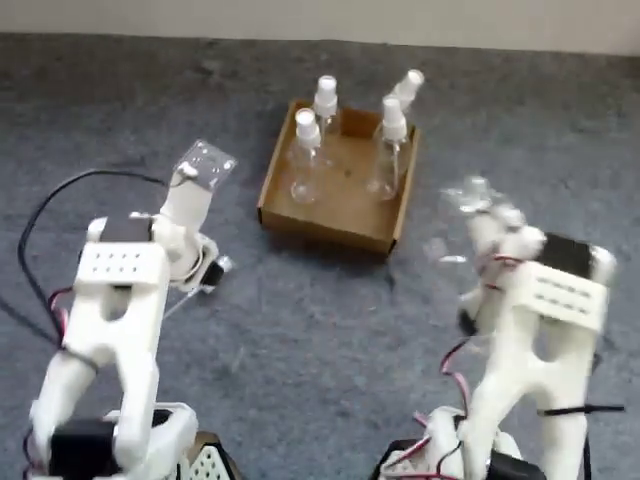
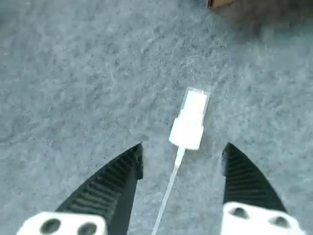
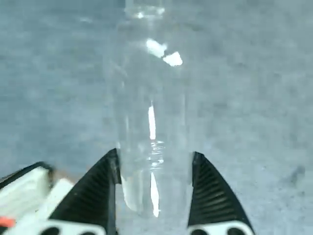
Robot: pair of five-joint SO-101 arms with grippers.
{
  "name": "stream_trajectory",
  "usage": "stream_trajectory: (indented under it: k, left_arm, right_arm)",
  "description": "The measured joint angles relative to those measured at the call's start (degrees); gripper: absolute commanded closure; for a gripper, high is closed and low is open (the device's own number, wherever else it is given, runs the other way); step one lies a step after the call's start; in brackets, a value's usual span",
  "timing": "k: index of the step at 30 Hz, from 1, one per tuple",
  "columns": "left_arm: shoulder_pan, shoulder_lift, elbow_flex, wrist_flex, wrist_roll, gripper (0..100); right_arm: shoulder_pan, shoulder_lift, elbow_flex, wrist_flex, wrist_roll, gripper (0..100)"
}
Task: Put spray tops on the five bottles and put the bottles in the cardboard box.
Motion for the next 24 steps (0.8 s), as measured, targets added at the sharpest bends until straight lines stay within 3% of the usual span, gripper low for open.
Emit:
stream_trajectory:
  k: [5,13,20,24]
  left_arm:
    - [2.1,11.2,-7.6,0.0,0.0,79]
    - [2.9,27.6,-16.3,0.0,0.1,80]
    - [2.9,32.1,-17.3,0.0,0.1,100]
    - [3.1,32.1,-17.8,0.0,0.1,100]
  right_arm:
    - [5.9,8.3,5.8,-10.4,2.7,99.5]
    - [12.0,23.9,1.7,-12.6,2.9,99.0]
    - [13.3,29.8,-2.3,-12.4,3.1,98.8]
    - [13.3,29.9,-2.3,-12.4,3.1,98.8]
